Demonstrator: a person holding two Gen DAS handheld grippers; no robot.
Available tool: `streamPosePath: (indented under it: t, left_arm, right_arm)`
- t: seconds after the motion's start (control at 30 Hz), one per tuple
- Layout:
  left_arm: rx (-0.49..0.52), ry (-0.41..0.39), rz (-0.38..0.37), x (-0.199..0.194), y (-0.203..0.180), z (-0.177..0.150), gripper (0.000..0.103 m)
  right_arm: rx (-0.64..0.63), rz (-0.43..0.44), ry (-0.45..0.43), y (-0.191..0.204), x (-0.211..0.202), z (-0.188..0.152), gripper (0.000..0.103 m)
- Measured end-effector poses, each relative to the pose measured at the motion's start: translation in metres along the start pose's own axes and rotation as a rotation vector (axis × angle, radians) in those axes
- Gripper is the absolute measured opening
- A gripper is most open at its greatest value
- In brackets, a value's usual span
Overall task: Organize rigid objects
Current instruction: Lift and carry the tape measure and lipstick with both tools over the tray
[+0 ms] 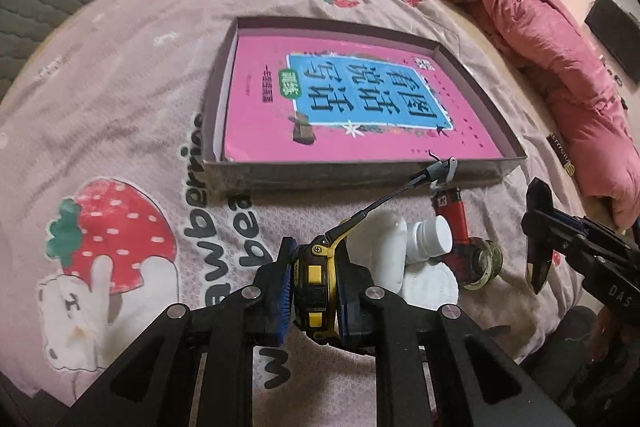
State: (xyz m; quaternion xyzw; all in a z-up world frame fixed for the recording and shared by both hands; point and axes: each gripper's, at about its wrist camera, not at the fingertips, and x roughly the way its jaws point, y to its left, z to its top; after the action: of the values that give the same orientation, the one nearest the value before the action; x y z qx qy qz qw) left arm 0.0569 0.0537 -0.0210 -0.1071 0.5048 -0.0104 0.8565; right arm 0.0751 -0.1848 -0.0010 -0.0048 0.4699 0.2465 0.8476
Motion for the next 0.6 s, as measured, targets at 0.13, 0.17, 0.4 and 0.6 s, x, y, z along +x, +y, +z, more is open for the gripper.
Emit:
streamPosePath:
  t: [0.13, 0.17, 0.4, 0.6]
  left_arm:
    - [-0.003, -0.017, 0.008, -0.007, 0.0, 0.002, 0.018]
    - [-0.004, -0.02, 0.009, -0.009, 0.0, 0.002, 0.018]
    - [0.0, -0.065, 0.011, -0.024, -0.007, 0.009, 0.018]
    - [0.011, -0.108, 0.006, -0.037, -0.014, 0.02, 0.018]
  right_arm:
    - [0.009, -0.018, 0.002, 0.0, -0.001, 0.001, 0.022]
    - [0.008, -0.021, 0.0, 0.0, -0.002, 0.001, 0.022]
    - [0.012, -0.058, -0.021, -0.003, -0.009, 0.006, 0.022]
    - [0.026, -0.072, -0.042, -0.007, -0.016, 0.013, 0.022]
